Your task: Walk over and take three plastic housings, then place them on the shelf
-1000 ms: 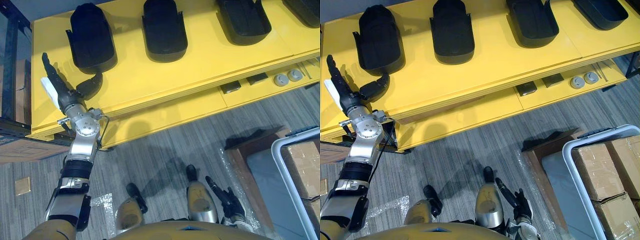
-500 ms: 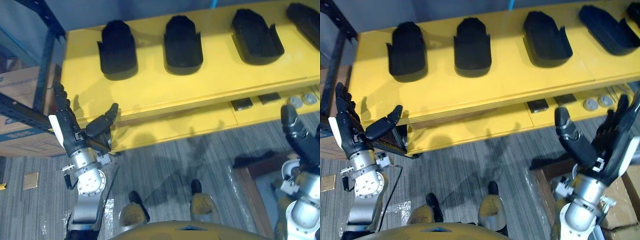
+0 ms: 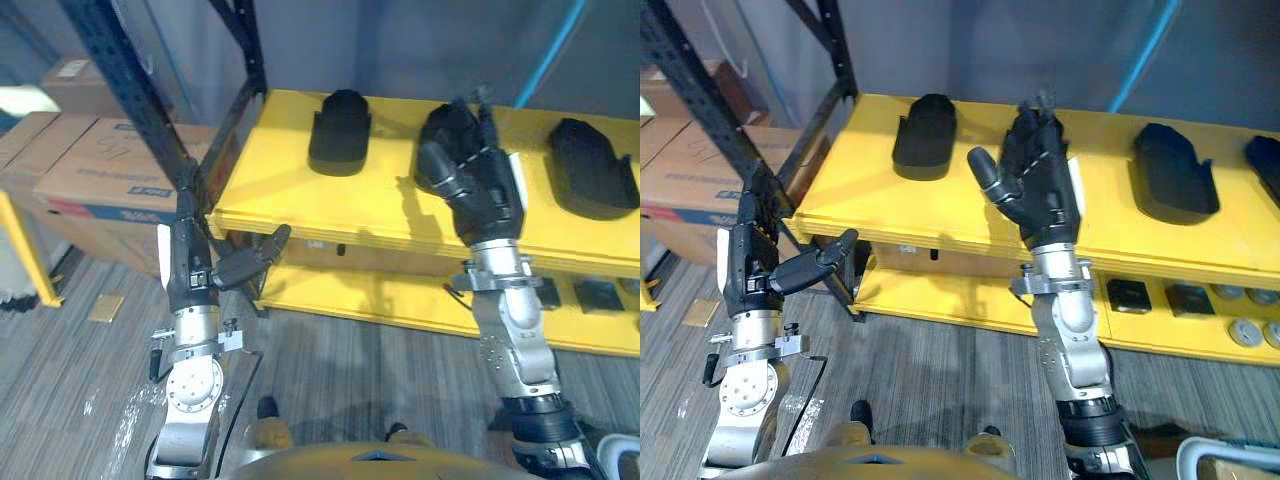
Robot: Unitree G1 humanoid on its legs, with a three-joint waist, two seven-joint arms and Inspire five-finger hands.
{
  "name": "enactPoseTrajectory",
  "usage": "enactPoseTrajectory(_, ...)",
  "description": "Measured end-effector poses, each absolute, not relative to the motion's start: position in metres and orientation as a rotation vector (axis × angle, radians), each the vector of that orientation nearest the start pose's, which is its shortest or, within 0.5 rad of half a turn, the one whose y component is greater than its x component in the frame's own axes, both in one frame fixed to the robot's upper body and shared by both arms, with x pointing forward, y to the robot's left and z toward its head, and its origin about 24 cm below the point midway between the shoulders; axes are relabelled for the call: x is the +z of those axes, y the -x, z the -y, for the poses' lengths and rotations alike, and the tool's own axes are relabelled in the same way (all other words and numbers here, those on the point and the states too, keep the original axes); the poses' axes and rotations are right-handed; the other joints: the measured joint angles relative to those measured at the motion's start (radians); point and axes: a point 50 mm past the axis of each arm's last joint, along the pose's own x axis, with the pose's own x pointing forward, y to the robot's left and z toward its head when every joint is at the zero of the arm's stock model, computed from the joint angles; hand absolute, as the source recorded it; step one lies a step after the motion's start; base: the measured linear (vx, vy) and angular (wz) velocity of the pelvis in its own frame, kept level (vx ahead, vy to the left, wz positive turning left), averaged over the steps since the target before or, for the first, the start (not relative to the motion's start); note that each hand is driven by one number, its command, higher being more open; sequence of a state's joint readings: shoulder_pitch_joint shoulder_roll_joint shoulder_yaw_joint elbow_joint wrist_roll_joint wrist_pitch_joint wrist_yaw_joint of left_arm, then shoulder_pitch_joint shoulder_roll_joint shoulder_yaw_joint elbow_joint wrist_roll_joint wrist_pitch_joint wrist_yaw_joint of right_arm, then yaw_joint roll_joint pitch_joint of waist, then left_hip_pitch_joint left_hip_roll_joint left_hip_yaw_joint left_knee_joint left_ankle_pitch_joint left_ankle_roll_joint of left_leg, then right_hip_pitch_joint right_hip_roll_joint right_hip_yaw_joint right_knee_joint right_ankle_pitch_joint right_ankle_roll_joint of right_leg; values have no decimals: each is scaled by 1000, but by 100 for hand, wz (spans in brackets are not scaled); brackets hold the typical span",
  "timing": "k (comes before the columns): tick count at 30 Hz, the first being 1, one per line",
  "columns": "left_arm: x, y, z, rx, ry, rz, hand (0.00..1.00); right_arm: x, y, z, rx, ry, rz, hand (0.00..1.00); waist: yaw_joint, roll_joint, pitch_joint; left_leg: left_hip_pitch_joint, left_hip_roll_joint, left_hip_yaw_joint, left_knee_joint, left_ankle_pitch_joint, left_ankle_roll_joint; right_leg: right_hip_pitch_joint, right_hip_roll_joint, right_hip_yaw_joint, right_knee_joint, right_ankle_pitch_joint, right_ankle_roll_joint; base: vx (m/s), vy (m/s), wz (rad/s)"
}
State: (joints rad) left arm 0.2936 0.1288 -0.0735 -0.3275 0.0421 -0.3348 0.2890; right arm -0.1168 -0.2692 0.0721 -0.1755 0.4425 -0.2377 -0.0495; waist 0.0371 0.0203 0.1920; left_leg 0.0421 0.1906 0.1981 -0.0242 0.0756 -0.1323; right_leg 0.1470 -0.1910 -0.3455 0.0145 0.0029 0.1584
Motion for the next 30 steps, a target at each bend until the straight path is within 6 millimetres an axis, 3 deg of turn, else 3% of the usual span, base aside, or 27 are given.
enactPoseTrajectory(7, 82, -183, -172, 217, -94, 357, 100, 140, -276, 166, 38, -201, 493, 100, 9, -1, -3, -32, -20, -44, -15, 25, 10, -7, -12, -43, 1, 1, 2, 4, 1, 19)
enactPoseTrajectory(16, 79, -179, -175, 244, -54, 344, 100, 112, -297, 173, -64, -116, 353, 100, 23, 4, -2, -65, -36, -95, -16, 42, 18, -9, -22, -90, 12, -5, 6, -12, -1, 17)
enactPoseTrajectory(23, 75, -176, -176, 255, -52, 333, 100, 86, -309, 182, -140, -91, 184, 100, 26, 26, 4, -73, -43, -106, -17, 49, 23, -27, -38, -97, 58, -30, 1, -35, 1, 4)
enactPoseTrajectory(30, 75, -176, -177, 263, -50, 334, 100, 91, -323, 192, -258, -48, 181, 100, 27, 49, 26, -100, -44, -113, -18, 67, 28, -70, -47, -97, 99, -37, 0, -26, 1, 3)
